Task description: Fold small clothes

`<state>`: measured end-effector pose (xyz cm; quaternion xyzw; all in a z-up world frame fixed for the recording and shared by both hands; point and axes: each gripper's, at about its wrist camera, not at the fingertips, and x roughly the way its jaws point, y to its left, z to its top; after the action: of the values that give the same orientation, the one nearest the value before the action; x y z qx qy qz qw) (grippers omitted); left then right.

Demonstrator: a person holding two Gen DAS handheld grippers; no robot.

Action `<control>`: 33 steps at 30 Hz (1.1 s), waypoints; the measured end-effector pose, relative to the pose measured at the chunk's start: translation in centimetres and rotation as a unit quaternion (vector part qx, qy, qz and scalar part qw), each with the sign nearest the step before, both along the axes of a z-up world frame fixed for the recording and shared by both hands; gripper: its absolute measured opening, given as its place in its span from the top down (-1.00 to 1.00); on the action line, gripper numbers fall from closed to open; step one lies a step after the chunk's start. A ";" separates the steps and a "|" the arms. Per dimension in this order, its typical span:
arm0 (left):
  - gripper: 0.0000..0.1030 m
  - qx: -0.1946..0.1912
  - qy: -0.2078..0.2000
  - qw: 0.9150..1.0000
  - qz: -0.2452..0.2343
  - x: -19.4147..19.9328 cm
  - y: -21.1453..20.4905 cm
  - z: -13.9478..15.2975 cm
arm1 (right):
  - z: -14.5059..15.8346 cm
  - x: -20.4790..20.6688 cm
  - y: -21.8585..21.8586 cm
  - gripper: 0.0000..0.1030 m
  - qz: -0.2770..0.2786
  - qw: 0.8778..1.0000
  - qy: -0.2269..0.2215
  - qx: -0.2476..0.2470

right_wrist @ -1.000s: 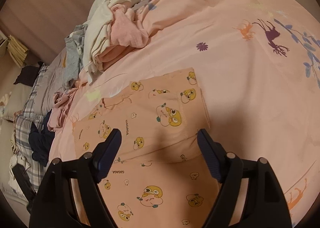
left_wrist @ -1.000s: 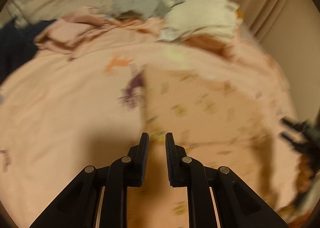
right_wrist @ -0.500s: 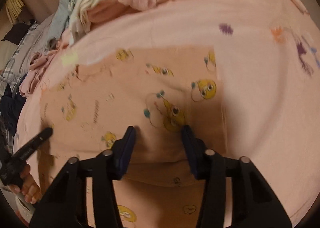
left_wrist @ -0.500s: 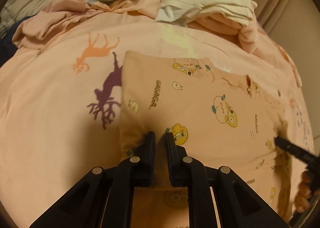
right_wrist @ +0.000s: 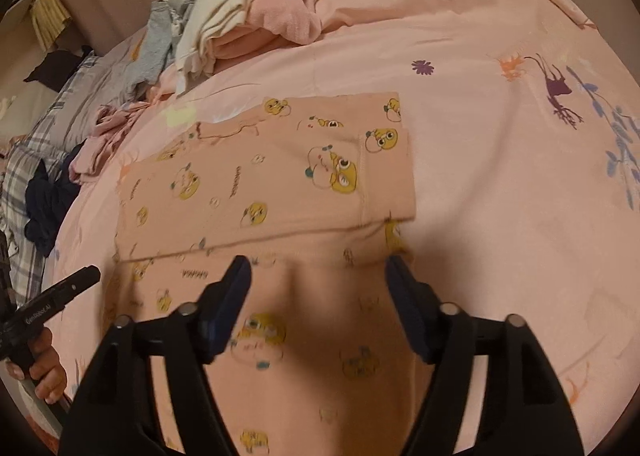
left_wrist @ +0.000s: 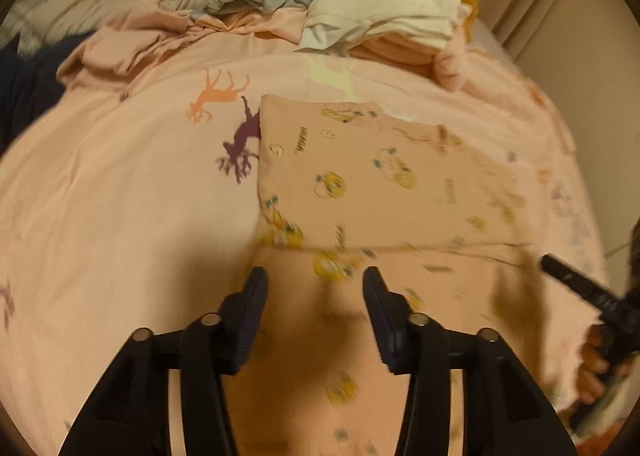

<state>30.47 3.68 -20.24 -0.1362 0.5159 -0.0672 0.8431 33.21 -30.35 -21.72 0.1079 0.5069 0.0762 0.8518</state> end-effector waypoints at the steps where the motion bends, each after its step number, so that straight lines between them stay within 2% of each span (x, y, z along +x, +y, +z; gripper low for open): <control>1: 0.04 -0.022 0.003 1.000 -0.003 -0.6 0.4 0.3 | 0.3 -0.7 -0.1 -0.44 0.000 1.000 -0.004 0.000; 2: -0.06 -0.058 0.010 0.998 -0.009 -1.6 1.0 0.7 | 0.8 -1.6 -0.2 -0.48 -0.002 1.000 -0.009 -0.002; 4: -0.27 -0.101 0.018 0.995 -0.009 -3.0 1.6 1.2 | 1.5 -3.4 -0.5 -0.54 0.000 1.000 -0.011 -0.006; 8: -0.37 -0.161 0.016 0.987 0.022 -6.7 3.4 1.9 | 2.1 -7.2 -1.3 -0.71 -0.003 1.000 -0.006 0.004; 11: -0.38 -0.175 0.010 0.983 0.054 -8.7 4.5 1.9 | 2.0 -9.9 -1.7 -0.73 -0.010 1.000 -0.006 -0.002; 14: -0.39 -0.138 -0.001 0.986 0.089 -11.4 5.7 1.5 | 1.6 -12.7 -2.3 -0.74 -0.020 1.000 0.000 -0.008; 17: -0.39 -0.087 0.018 0.994 0.069 -13.8 6.2 0.0 | 0.9 -15.2 -3.4 -0.74 -0.017 1.000 0.015 0.001; 19: -0.39 -0.085 0.039 0.994 0.054 -15.6 6.6 -1.4 | 0.2 -16.6 -4.4 -0.74 -0.022 0.999 0.027 0.021; 22: -0.39 -0.110 0.066 0.990 0.057 -18.2 7.4 -3.5 | -1.0 -18.1 -5.6 -0.74 -0.041 0.997 0.046 0.054; 26: -0.39 -0.170 0.106 0.977 0.068 -20.1 8.2 -6.4 | -2.9 -20.0 -6.3 -0.74 -0.061 0.989 0.078 0.111; 29: -0.39 -0.201 0.097 0.972 0.069 -21.1 8.2 -6.6 | -4.3 -20.9 -5.7 -0.74 -0.050 0.984 0.101 0.141; 33: -0.39 -0.239 0.092 0.965 0.049 -20.6 7.2 -6.6 | -4.9 -21.8 -5.1 -0.72 -0.060 0.982 0.105 0.143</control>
<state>9.87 10.84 -26.82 -0.3643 0.5533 -0.1338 0.7371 11.39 -35.45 -26.60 0.2666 0.5700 0.0848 0.7726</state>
